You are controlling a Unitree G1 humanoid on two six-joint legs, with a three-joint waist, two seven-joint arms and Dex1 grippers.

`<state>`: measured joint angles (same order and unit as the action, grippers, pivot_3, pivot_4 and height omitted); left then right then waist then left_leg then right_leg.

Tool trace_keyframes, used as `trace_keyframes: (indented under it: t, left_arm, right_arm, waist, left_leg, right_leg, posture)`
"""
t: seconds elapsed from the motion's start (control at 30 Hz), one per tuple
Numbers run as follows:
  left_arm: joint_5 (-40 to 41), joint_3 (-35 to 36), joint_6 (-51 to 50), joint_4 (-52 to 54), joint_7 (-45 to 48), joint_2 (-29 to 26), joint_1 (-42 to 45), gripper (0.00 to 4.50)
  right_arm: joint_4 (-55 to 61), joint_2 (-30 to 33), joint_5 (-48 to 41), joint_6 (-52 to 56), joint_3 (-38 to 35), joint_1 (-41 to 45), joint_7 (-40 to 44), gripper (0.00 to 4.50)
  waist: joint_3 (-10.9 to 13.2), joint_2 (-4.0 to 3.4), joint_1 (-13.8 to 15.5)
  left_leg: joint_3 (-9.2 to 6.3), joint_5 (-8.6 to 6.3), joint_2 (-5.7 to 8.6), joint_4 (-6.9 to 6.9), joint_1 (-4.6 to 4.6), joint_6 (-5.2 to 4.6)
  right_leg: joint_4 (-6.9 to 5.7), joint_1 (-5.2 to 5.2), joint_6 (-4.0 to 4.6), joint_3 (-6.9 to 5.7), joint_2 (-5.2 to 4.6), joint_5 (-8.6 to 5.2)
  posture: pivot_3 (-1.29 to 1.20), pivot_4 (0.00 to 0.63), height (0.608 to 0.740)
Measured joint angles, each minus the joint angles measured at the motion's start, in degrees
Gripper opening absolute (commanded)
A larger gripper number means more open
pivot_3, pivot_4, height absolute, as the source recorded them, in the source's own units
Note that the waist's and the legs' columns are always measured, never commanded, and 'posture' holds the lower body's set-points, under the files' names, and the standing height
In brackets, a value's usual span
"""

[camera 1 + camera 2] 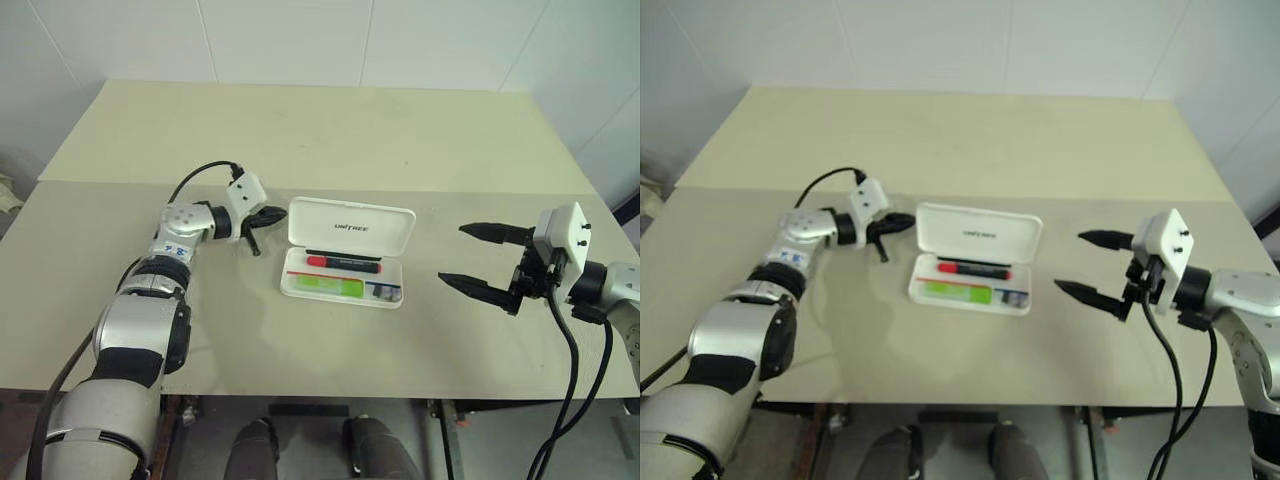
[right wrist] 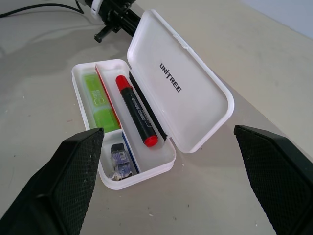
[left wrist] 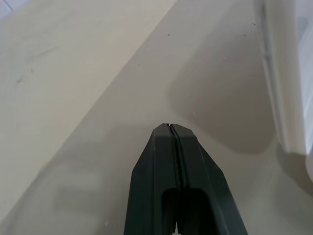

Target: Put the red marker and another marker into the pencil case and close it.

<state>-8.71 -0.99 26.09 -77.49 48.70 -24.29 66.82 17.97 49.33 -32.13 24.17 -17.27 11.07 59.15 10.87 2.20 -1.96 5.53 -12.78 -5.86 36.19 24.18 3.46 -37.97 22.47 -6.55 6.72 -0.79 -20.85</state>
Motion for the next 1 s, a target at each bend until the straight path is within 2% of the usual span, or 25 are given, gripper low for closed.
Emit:
trace_keyframes:
  t: [0.3, 0.53, 1.0]
  left_arm:
    - [-0.12, 2.21, 0.13, -0.04, -1.65, 3.06, 2.45, 0.03]
    - [4.61, 7.36, 0.23, -0.03, 9.5, 5.79, 2.66, 0.03]
    - [10.56, 11.79, -2.41, 0.27, 32.42, 3.79, 2.65, 0.03]
  right_arm:
    - [1.11, 0.0, 0.01, 0.06, -0.78, -0.95, -1.34, 4.5]
    - [1.89, 1.31, -0.21, 0.64, -1.82, -2.16, -1.2, 4.5]
    - [1.59, 2.01, -1.01, 0.61, -3.62, -3.56, 0.2, 4.5]
  waist:
    - [0.0, 0.0, 0.42]
    - [0.0, 0.0, 0.4]
    - [0.0, 0.0, 0.3]
  left_leg:
    - [0.0, 0.03, 0.01, 0.0, 0.0, 0.05]
    - [0.0, 0.06, 0.0, -0.01, 0.0, 0.11]
    - [-0.02, 0.07, -0.01, 0.02, -0.01, 0.11]
  right_leg:
    - [0.0, -0.01, 0.0, 0.0, 0.0, 0.0]
    - [-0.01, -0.01, 0.0, 0.0, 0.03, 0.0]
    - [-0.04, -0.02, 0.0, 0.0, 0.06, 0.0]
  posture:
    - [0.0, 0.15, 0.74]
    - [0.0, 0.15, 0.74]
    - [0.0, 0.15, 0.74]
